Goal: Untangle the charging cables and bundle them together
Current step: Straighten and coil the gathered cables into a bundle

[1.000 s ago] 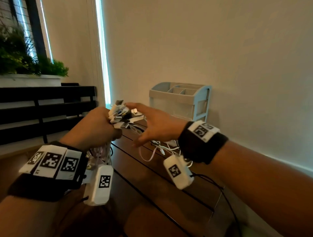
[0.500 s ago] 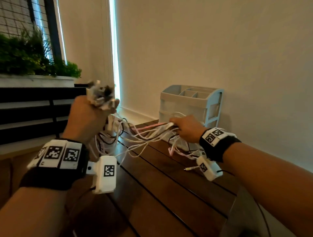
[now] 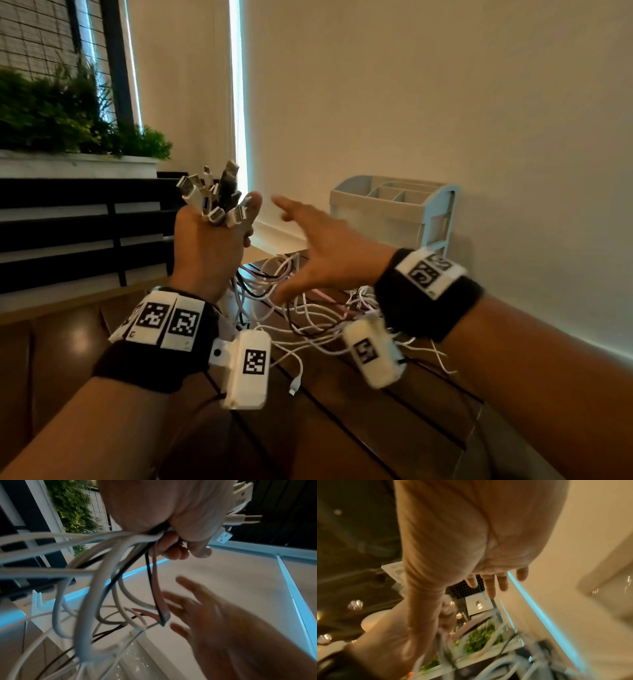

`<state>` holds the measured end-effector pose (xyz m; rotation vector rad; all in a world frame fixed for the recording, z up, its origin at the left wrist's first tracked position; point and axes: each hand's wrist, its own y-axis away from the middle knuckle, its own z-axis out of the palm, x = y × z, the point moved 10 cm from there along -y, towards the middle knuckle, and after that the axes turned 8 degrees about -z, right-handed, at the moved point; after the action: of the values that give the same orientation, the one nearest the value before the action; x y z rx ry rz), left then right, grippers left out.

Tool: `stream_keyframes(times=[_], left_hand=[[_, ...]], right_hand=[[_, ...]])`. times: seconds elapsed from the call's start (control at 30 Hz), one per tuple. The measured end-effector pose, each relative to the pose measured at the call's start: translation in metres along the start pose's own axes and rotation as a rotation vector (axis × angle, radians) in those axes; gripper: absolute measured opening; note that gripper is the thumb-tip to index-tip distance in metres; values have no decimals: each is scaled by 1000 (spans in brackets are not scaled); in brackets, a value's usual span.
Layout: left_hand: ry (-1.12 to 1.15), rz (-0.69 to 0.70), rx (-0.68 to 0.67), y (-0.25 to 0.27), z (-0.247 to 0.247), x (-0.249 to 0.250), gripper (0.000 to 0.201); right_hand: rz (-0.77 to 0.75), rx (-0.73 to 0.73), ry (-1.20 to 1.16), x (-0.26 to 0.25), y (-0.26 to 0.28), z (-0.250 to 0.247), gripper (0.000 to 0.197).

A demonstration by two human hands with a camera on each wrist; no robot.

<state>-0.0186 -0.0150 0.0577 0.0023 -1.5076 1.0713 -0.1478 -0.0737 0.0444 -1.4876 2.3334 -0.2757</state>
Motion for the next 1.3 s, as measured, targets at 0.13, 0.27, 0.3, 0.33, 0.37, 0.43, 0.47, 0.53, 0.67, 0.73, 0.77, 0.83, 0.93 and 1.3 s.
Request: stream_keyframes(times=[0.13, 0.27, 0.3, 0.33, 0.37, 0.43, 0.47, 0.53, 0.67, 0.73, 0.77, 0.83, 0.93, 1.3], left_hand=[[-17, 108, -7, 5, 6, 17, 24], [217, 3, -119, -4, 6, 6, 48], [228, -10, -149, -6, 7, 4, 53], [235, -18, -177, -7, 9, 1, 56], [250, -28, -199, -7, 10, 0, 56], [318, -64, -225, -9, 10, -5, 52], [350, -94, -234, -9, 10, -8, 49], [405, -151, -258, -9, 12, -13, 43], [448, -218, -295, -8, 18, -24, 40], [443, -267, -290, -5, 24, -35, 38], [434, -299, -283, -2, 28, -43, 35], [406, -363, -254, 6, 35, -60, 32], [308, -388, -206, 14, 40, -78, 34], [-26, -217, -455, 44, 77, -63, 6]], right_hand=[[-99, 121, -316, -39, -25, 30, 95], [-73, 77, -273, -24, -34, 53, 3], [-67, 36, -229, -18, -34, 59, 5], [-73, 3, -159, -13, -34, 63, 6], [-81, -11, -72, -6, -33, 65, 11], [-84, -31, 101, 11, -34, 64, 20], [-71, -35, 149, 22, -35, 64, 23], [-60, -37, 206, 43, -35, 64, 29], [43, -28, 219, 77, -24, 54, 26], [79, -89, 279, 84, -16, 54, 23], [96, -141, 311, 87, -13, 58, 14], [131, -238, 335, 98, -8, 69, 9], [162, -372, 319, 110, 4, 81, 47], [-140, 128, -327, -4, 16, -28, 82]])
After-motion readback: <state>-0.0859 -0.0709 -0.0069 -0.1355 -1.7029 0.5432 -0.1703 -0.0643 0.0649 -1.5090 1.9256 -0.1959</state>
